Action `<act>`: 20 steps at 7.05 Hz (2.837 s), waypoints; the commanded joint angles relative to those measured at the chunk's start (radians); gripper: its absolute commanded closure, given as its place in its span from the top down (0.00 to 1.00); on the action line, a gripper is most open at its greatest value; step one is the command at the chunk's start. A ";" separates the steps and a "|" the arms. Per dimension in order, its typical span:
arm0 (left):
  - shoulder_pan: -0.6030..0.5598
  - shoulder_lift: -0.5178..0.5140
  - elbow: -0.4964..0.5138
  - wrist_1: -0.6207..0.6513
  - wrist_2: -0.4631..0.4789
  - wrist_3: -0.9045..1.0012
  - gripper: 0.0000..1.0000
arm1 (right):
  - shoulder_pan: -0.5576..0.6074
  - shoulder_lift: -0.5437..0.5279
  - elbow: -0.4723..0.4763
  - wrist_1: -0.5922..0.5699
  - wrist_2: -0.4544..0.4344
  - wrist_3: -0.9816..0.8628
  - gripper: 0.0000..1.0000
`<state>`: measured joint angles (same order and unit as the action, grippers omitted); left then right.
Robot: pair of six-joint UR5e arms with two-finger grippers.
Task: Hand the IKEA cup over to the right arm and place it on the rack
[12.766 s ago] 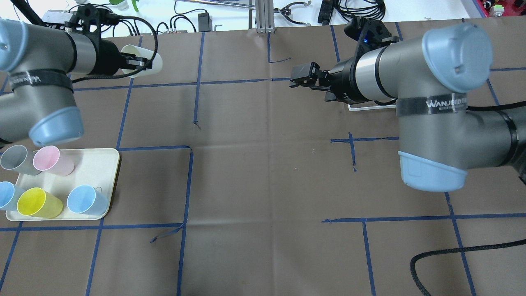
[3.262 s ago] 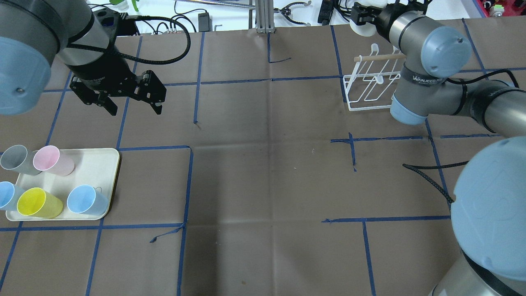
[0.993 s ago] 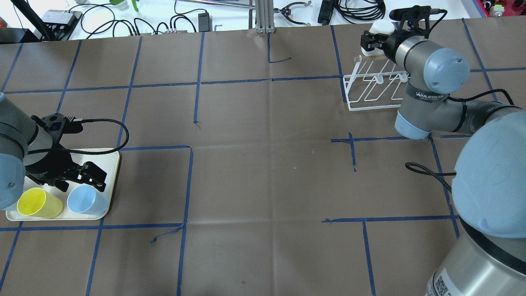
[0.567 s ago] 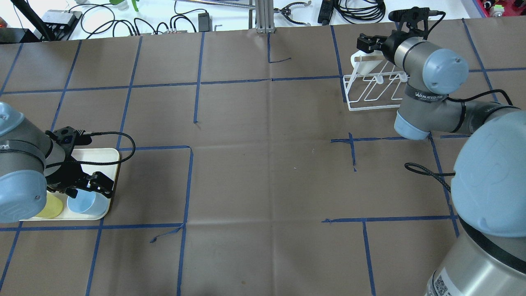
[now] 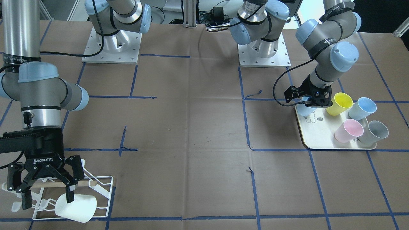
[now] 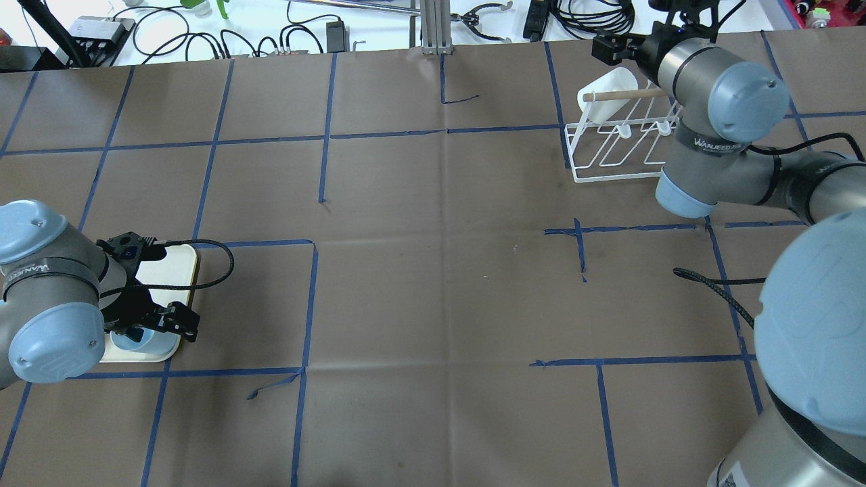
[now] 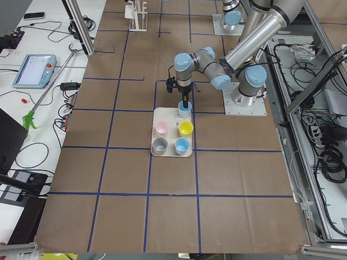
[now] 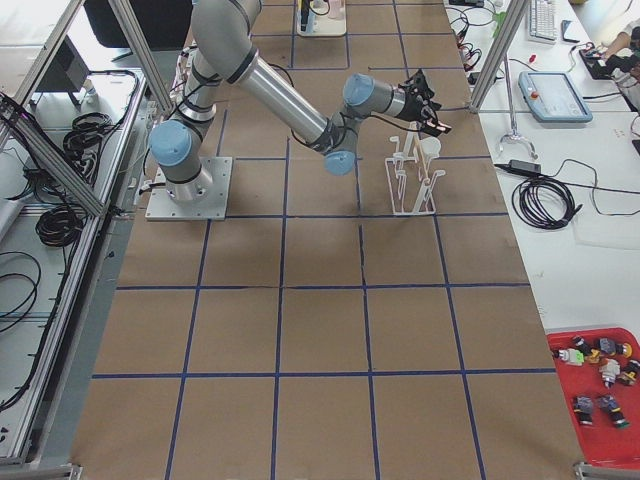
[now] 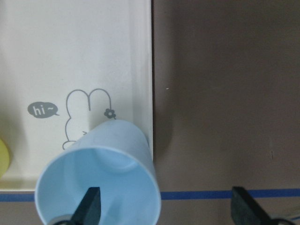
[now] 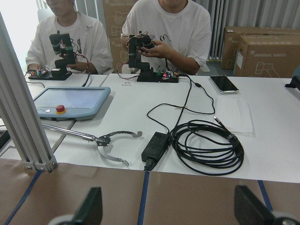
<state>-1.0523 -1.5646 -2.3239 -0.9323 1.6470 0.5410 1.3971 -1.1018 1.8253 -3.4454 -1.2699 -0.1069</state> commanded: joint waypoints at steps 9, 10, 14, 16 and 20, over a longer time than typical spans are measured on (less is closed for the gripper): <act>-0.005 0.049 0.198 -0.183 0.033 0.000 0.00 | 0.246 -0.125 0.008 0.066 0.251 0.898 1.00; -0.008 0.049 0.325 -0.348 0.025 -0.004 0.00 | 0.260 -0.125 0.014 0.066 0.274 1.050 1.00; -0.047 -0.052 0.780 -0.709 -0.015 -0.010 0.00 | 0.275 -0.125 0.071 0.065 0.317 1.278 1.00; -0.086 -0.124 0.865 -0.692 -0.019 -0.003 0.00 | 0.275 -0.125 0.127 0.051 0.320 1.348 1.00; -0.112 -0.173 0.801 -0.349 -0.361 0.060 0.00 | 0.275 -0.125 0.154 -0.035 0.302 1.513 0.99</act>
<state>-1.1583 -1.7359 -1.4943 -1.3747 1.3831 0.5814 1.6720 -1.2271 1.9778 -3.4613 -0.9624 1.3510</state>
